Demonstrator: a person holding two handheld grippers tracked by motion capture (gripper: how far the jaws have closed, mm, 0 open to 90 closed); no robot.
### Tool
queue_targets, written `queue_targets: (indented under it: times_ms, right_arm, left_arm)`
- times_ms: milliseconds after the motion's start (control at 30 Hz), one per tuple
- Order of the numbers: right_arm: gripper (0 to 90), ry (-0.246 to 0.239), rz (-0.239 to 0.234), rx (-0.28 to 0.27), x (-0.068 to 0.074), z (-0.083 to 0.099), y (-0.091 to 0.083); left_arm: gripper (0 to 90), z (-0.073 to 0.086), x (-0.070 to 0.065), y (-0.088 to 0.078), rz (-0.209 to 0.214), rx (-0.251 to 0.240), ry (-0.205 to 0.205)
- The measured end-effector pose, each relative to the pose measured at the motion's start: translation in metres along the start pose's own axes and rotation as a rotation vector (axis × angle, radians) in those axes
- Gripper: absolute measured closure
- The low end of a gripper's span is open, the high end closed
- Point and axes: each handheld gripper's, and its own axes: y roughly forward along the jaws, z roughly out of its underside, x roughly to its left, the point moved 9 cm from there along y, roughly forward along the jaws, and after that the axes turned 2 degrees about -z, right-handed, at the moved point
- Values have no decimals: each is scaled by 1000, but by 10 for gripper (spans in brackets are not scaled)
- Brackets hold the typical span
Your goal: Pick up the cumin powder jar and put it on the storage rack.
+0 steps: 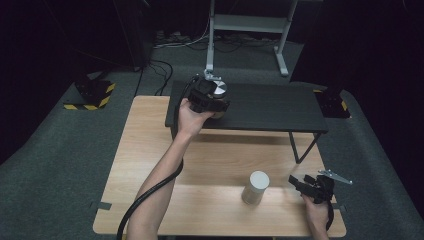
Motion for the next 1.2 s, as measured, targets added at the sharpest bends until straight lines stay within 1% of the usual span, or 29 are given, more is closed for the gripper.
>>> queue_targets:
  times_ms: [100,233,400,433,467,533,567,600,633,667,700,767,833,867,900,933,967,1033,1067,1100,1133,1167,1200]
  right_arm:
    - [158,-1,1,0,0,0,0]
    - [158,0,0,0,0,0,0]
    - [158,1,0,0,0,0,0]
    - [158,0,1,0,0,0,0]
    - [158,-2,2,0,0,0,0]
    - [158,-2,2,0,0,0,0]
    - [158,-2,2,0,0,0,0]
    - [158,-2,2,0,0,0,0]
    - [158,-3,3,1,0,0,0]
    - [158,-4,4,1,1,0,0]
    - [158,-5,5,1,1,0,0]
    - [158,-6,7,2,1,0,0]
    - [159,-7,8,3,1,0,0]
    - [161,-8,9,3,2,0,0]
    - [163,-10,12,3,2,0,0]
    - [163,-13,16,5,2,0,0]
    - [163,-13,16,5,2,0,0]
    - [164,-24,32,10,5,-1,1]
    - [163,-28,37,12,6,-1,1]
    - [163,-32,40,13,7,-1,2]
    - [164,-34,42,13,7,-1,2]
    - [164,-34,42,13,7,-1,2]
    - [164,-33,44,12,7,-1,2]
  left_arm:
    - [307,2,1,1,1,-14,-4]
    - [307,3,1,1,3,-19,-3]
    - [299,7,2,2,13,-39,-9]
    - [284,11,5,1,37,-60,-11]
    - [250,13,6,1,48,-71,-20]
    - [195,17,9,-2,61,-95,-41]
    - [177,20,11,-6,65,-116,-55]
    - [152,20,11,-6,65,-116,-55]
    - [152,21,12,-8,63,-125,-57]
    - [123,25,13,-16,56,-149,-67]
    - [113,30,15,-23,47,-171,-78]
    - [73,38,17,-34,38,-201,-109]
    - [43,53,18,-48,30,-252,-148]
    - [20,53,18,-48,30,-252,-148]
    - [18,66,19,-58,32,-280,-167]
    - [16,78,18,-66,25,-295,-173]
    - [14,78,18,-66,25,-295,-173]
    - [11,100,16,-77,15,-300,-169]
    - [11,108,15,-81,14,-297,-171]
    - [11,117,15,-84,23,-293,-181]
    - [11,117,15,-84,23,-293,-181]
    - [11,128,15,-87,36,-283,-192]
    - [9,142,13,-90,32,-272,-198]
